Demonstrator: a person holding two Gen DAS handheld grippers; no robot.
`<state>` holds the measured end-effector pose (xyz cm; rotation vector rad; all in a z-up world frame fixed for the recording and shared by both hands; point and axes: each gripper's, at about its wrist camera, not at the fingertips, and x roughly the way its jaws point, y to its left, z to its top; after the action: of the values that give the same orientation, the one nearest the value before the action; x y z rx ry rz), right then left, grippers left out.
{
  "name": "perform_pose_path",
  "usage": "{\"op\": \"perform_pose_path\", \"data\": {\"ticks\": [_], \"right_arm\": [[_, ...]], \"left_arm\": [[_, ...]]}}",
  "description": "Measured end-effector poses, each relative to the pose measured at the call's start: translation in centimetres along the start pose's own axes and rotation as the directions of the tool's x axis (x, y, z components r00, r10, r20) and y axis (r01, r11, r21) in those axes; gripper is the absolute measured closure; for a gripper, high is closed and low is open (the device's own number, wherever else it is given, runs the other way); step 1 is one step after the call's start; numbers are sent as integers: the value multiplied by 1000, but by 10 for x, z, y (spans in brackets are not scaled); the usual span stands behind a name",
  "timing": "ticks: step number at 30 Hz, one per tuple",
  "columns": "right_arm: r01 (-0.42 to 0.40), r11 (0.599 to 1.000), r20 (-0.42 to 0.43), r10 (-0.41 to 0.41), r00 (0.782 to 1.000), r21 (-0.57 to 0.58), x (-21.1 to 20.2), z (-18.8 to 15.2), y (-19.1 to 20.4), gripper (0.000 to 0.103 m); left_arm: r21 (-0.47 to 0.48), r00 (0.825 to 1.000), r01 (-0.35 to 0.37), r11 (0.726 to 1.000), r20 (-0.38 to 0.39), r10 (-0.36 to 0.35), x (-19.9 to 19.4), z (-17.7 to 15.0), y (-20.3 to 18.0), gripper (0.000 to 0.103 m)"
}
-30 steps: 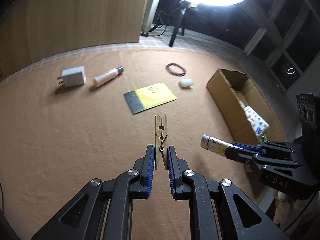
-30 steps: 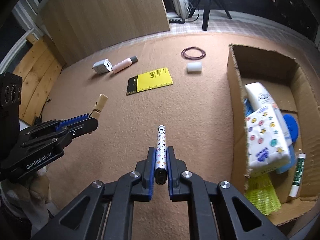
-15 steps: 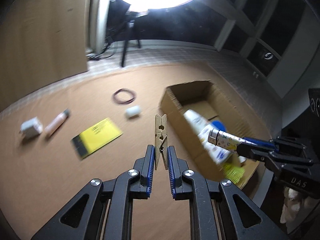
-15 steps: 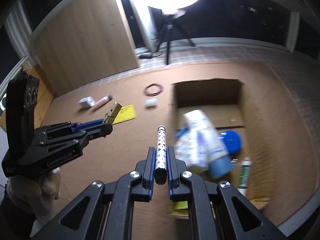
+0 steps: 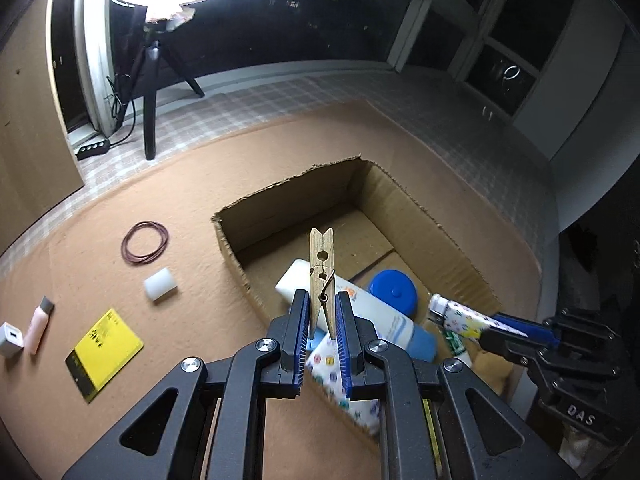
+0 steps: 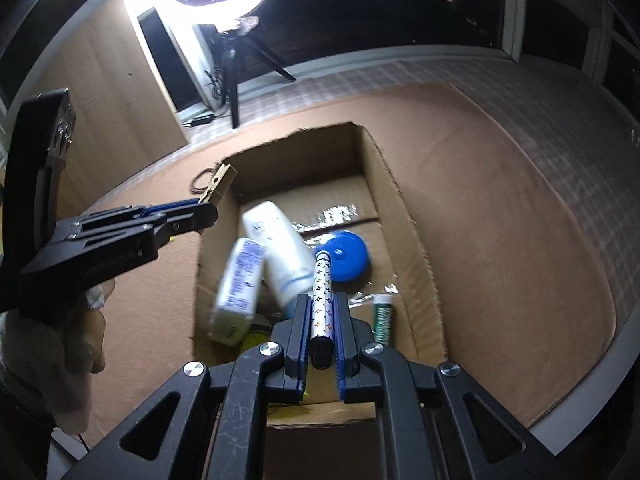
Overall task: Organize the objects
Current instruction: 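Carry the clothespin and lighter into the box and open both tools, then move the left tool toward the yellow notebook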
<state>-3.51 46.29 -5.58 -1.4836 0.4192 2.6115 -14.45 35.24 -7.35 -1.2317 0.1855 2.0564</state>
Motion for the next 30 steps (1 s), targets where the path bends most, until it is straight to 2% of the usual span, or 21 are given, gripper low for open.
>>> {"op": "perform_pose_path", "data": {"ticks": [6,11,12,13,15,19,21,23,25,30], "right_arm": [[1,1000,-28,-1,1000,8,8,-6,-7,93],[0,1000,-32,0,999,-9,9,-7,-1,91],[-1,1000,-31,0,1000,-12,9,-7,0,84],[-1,1000,-29,1,1000,-15,8,-7,2,73],[4,1000,-13,-4,1000,-27,5,-6,7,61],[7,1000,6,-6,1000,-28,1,-5,13,60],[-2,1000,12,2,1000,-22,-2,-5,15,60],[-7,1000,18,7,1000,-14,-4,-4,17,60],[-23,1000,23,23,999,-11,-6,-4,21,59],[-51,999,25,52,998,-17,-9,-4,34,59]], "left_arm": [[4,1000,-2,1000,-25,2,17,0,-6,89],[13,1000,6,1000,-24,-5,13,0,-6,89],[14,1000,3,1000,-21,-3,10,0,-6,88],[17,1000,1,1000,-19,-1,8,0,-5,88],[26,1000,-5,1000,-12,5,3,-1,-4,88],[46,1000,-20,999,-1,20,-9,-6,1,87],[50,1000,-31,998,4,31,-16,-10,6,82],[42,999,-34,999,8,33,-23,-14,13,73],[26,999,-35,999,18,35,-30,-19,24,59],[-1,997,-76,997,17,76,-43,-33,60,50]]}}
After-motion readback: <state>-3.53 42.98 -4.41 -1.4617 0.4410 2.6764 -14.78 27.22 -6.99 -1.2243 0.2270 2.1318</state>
